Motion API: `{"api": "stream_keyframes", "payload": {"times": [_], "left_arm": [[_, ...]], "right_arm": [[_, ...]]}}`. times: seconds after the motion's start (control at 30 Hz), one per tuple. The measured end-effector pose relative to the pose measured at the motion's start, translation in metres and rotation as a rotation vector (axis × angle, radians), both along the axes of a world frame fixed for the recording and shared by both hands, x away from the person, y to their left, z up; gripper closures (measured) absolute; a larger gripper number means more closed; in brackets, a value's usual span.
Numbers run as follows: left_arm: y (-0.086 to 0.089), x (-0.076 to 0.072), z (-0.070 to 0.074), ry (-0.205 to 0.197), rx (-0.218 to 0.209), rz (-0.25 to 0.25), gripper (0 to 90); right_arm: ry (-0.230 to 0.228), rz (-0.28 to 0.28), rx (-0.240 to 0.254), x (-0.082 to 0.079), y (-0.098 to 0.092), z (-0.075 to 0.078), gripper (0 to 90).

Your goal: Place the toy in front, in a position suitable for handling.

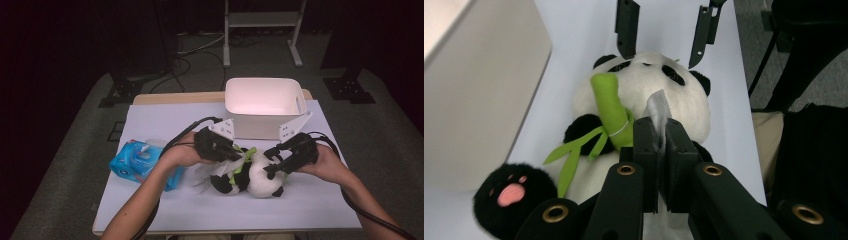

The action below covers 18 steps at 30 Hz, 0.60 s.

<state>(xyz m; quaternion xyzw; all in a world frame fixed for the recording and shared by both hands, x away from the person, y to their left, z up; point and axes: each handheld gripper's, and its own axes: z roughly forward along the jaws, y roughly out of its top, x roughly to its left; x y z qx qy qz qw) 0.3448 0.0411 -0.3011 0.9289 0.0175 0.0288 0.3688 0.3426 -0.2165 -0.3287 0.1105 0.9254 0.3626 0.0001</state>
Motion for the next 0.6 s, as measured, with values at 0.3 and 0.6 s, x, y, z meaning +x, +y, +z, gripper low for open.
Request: {"api": "stream_keyframes", "payload": {"times": [0.3,0.6], "left_arm": [[-0.018,-0.002,-0.012,0.01,0.04,-0.028,86.0],[-0.022,-0.004,-0.017,0.019,0.061,-0.043,85.9]], "right_arm": [[0.004,0.06,0.046,0.0,0.015,0.009,60.2],[0.011,0.096,0.035,0.0,0.027,0.009,74.0]]}}
